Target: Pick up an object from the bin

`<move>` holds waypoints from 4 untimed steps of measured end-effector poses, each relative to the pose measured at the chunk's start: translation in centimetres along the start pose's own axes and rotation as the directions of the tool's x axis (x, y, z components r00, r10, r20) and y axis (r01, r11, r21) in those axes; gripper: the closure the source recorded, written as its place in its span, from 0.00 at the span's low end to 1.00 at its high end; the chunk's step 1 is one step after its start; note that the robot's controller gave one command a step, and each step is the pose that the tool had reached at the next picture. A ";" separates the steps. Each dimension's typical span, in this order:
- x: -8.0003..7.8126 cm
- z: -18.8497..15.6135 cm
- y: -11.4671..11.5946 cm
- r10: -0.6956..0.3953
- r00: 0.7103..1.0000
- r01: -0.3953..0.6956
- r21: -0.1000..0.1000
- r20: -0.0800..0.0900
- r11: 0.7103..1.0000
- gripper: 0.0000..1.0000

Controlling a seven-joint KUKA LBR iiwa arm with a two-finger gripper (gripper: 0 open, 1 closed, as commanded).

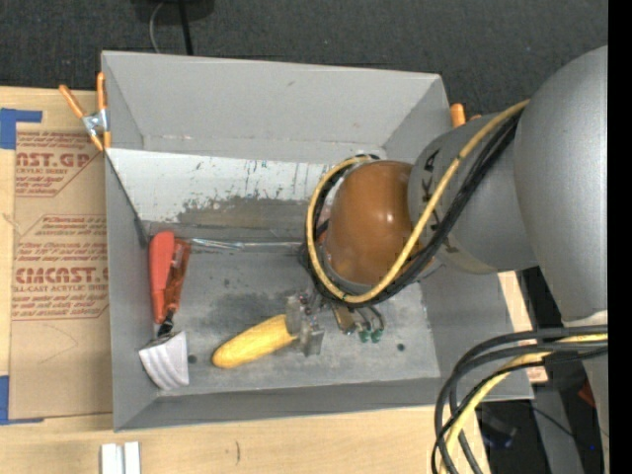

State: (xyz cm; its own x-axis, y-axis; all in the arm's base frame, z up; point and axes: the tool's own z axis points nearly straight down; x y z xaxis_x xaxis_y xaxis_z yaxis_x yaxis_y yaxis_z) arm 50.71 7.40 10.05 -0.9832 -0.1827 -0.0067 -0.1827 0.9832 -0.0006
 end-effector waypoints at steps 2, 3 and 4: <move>-1.4 -11.4 3.8 -0.137 0.991 0.137 0.000 0.003 0.991 0.00; -1.4 -11.4 3.8 -0.137 0.991 0.137 0.000 0.003 0.991 0.00; -1.3 -7.9 4.7 -0.211 0.977 0.211 0.001 0.008 0.977 0.00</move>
Offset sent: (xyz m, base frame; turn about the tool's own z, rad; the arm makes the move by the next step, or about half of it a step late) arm 0.0060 0.0394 0.1140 -0.1373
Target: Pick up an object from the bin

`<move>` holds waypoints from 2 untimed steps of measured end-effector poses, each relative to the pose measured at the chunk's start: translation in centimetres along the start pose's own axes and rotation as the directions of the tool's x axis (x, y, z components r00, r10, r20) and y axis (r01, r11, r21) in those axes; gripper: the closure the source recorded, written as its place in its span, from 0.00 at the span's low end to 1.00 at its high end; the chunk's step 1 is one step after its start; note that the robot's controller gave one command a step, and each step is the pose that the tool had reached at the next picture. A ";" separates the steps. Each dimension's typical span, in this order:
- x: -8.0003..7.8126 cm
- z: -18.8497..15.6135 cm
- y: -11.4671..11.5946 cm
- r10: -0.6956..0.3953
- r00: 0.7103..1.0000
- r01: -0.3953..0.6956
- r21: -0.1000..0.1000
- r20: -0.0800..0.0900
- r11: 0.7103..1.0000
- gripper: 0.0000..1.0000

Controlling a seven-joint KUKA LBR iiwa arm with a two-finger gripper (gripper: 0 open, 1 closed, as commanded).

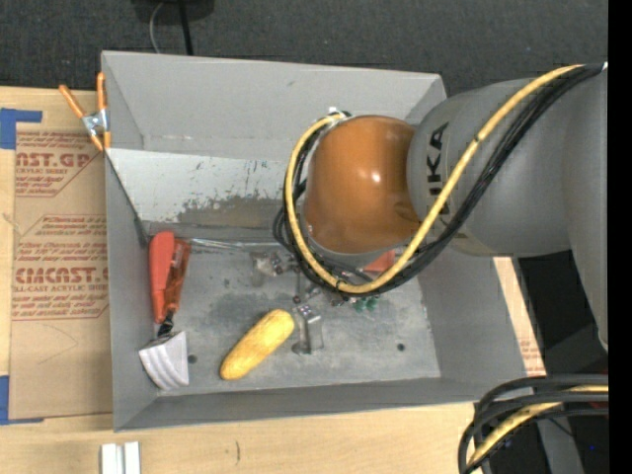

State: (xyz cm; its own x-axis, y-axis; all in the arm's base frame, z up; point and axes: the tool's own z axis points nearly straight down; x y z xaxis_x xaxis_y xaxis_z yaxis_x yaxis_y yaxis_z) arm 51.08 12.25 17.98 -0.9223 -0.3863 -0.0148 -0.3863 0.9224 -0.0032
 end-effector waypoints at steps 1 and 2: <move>0.2 5.9 0.5 -0.003 1.000 0.003 -0.001 0.000 1.000 0.00; 0.7 10.4 1.2 0.011 1.000 -0.011 -0.002 -0.001 1.000 0.00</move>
Offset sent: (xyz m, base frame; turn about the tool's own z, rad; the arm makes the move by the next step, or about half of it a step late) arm -0.0112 0.0099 -0.1098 0.0134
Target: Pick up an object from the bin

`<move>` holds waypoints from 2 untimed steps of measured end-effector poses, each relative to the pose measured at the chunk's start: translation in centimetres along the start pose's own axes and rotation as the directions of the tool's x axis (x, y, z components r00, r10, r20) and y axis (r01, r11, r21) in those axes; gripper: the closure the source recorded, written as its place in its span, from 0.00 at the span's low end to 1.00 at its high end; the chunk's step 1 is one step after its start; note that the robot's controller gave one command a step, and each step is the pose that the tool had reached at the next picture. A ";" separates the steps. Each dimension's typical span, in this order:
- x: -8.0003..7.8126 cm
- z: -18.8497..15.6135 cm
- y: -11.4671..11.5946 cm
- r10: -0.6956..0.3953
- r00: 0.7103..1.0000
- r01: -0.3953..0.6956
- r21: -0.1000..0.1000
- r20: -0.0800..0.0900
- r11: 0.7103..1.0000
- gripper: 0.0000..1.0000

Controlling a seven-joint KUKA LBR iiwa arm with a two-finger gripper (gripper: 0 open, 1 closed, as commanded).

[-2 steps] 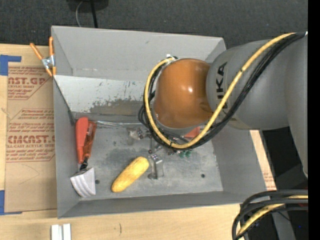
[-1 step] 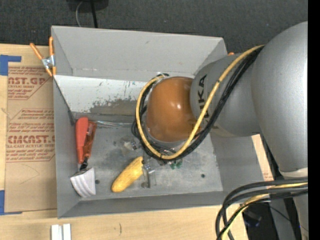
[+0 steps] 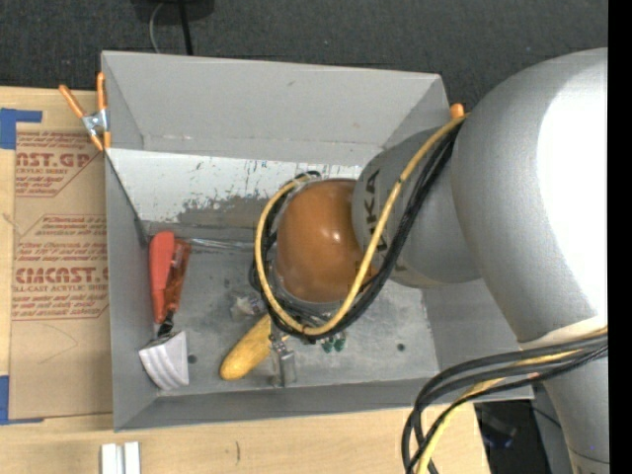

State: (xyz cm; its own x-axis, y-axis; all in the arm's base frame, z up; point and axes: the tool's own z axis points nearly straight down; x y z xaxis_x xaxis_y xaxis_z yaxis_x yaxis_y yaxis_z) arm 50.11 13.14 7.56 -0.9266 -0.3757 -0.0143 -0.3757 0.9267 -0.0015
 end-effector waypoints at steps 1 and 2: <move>-0.1 0.6 1.4 -0.083 0.997 0.083 0.000 0.001 0.997 1.00; -0.1 0.6 1.4 -0.082 0.997 0.082 0.000 0.001 0.997 1.00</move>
Offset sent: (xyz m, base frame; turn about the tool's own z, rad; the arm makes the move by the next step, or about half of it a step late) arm 0.0000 0.0000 0.0000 0.0000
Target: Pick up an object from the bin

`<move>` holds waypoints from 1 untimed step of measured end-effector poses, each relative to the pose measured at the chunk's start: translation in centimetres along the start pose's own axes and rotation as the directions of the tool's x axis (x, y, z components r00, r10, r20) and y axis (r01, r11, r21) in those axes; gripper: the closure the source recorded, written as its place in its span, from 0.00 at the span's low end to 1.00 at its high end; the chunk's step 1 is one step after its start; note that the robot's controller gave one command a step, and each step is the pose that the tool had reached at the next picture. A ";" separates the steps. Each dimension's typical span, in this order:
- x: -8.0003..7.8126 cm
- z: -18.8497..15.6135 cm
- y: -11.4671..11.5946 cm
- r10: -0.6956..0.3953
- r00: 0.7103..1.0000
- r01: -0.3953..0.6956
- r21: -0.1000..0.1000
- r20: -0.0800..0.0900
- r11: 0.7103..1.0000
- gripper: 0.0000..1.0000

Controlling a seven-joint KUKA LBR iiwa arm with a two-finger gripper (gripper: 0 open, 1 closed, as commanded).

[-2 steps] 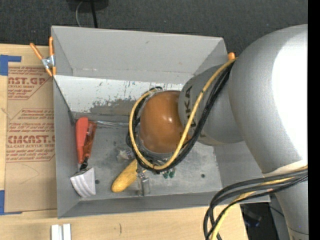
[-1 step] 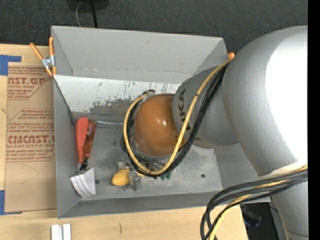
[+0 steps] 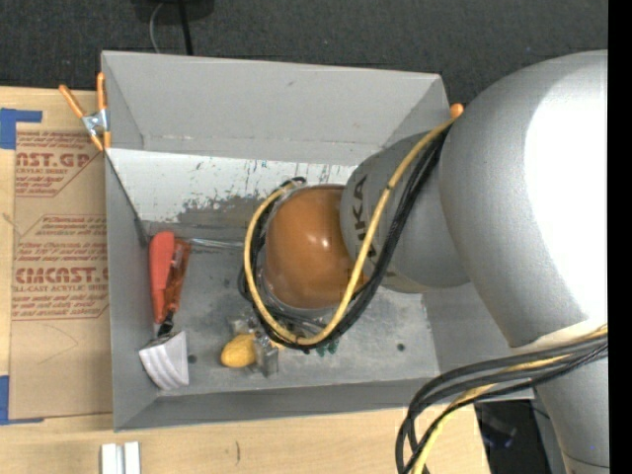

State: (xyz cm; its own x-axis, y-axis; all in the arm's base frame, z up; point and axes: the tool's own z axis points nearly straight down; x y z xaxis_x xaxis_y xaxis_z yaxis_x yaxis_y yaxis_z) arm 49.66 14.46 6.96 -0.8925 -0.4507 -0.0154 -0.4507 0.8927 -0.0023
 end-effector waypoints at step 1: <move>-0.2 -11.0 1.1 -0.086 0.996 0.086 -0.001 0.002 0.996 1.00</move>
Offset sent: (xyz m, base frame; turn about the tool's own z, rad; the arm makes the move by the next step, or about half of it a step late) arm 0.0000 0.0000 0.0000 0.0000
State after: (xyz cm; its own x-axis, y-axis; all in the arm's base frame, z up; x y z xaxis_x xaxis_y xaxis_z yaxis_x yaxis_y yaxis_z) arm 49.22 15.49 18.00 -0.8507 -0.5254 -0.0170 -0.5254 0.8508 -0.0030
